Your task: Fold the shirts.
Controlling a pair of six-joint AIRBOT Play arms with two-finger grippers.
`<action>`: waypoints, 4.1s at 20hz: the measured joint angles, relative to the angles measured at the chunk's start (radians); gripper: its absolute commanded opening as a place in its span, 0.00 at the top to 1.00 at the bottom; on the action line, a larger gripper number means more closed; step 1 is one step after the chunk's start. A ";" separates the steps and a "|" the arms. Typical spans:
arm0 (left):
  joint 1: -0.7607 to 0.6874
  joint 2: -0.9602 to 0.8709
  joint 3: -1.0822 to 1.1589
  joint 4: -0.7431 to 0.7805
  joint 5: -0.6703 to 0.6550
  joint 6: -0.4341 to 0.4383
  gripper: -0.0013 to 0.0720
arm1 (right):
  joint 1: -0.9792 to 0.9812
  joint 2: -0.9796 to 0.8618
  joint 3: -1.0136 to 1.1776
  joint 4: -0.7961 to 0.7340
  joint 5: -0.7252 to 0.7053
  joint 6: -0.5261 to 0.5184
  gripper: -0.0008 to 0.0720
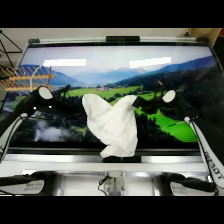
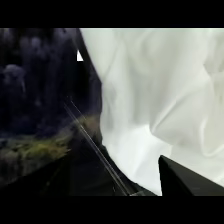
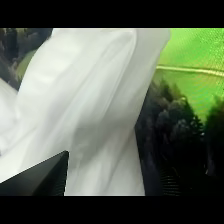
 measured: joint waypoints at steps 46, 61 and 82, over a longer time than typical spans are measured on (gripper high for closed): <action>-0.055 0.667 -0.105 0.315 0.204 -0.072 0.94 | -0.004 0.126 0.549 -0.496 0.292 0.016 0.91; 0.122 0.394 -0.162 0.200 0.196 0.018 0.17 | 0.039 0.001 0.538 -0.235 0.621 0.068 0.06; 0.203 0.100 -0.267 -0.108 0.334 0.214 0.94 | 0.514 -0.036 0.003 -0.016 0.142 0.362 0.06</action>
